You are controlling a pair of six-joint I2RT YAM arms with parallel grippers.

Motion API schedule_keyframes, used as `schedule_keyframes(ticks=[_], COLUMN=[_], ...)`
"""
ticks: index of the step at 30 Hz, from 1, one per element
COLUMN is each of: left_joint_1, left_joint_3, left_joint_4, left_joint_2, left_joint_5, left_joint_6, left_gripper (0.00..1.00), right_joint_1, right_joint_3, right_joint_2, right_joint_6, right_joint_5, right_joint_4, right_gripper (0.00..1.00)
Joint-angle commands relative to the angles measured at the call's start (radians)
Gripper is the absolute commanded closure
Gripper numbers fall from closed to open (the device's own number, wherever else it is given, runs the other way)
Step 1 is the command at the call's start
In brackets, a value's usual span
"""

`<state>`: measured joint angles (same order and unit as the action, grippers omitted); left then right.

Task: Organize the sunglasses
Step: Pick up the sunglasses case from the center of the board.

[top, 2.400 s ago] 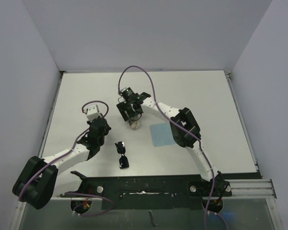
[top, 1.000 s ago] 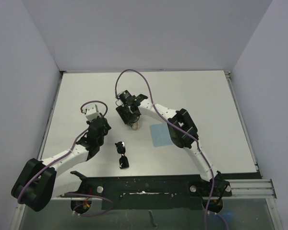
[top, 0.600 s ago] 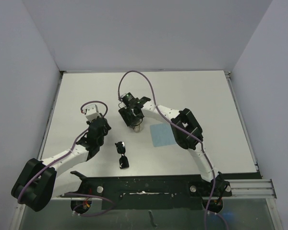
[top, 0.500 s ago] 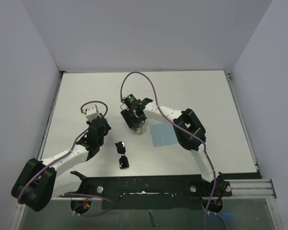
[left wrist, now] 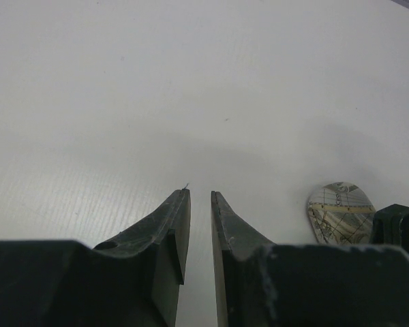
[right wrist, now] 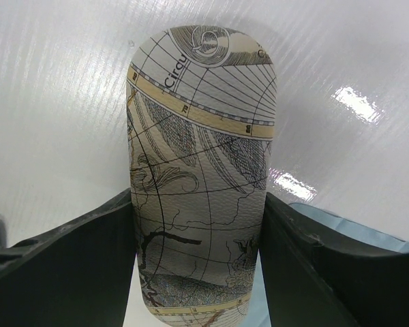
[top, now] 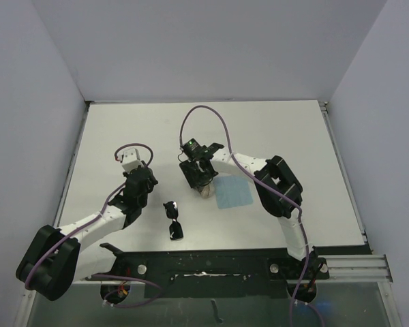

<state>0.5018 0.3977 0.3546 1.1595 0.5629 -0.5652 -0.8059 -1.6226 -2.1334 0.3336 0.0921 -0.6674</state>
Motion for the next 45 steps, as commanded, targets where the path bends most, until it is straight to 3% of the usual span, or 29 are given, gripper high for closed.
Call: schedule_keyframes(ticks=[1,6,13,25,45], left_joint_1=[-0.005,-0.005,-0.005,-0.005,-0.014], left_joint_3=[-0.006,-0.005,-0.003,-0.002,-0.012], left_joint_4=[0.034,0.035,0.035,0.036,0.021], left_joint_2=[-0.019,-0.017,-0.014,-0.013,-0.037], left_joint_5=[-0.011,-0.009,-0.010,-0.012,0.023], left_joint_6=[-0.006,-0.005,-0.005,-0.005,-0.022], left_gripper=[0.81,0.81,0.81,0.81,0.80], right_joint_1=[-0.003,-0.008,-0.009,-0.027,-0.078], right_joint_3=[-0.003,-0.008,-0.011,-0.101,-0.093], right_joint_2=[0.039,0.027,0.027,-0.021,-0.051], right_joint_6=[0.005,0.002,0.000,-0.068,-0.100], right_joint_5=[0.014,0.006,0.002,0.107,0.151], right_joint_4=[0.008,0.012,0.014,-0.101,-0.105], right_gripper=[0.50,0.31,0.25,0.25,0.26])
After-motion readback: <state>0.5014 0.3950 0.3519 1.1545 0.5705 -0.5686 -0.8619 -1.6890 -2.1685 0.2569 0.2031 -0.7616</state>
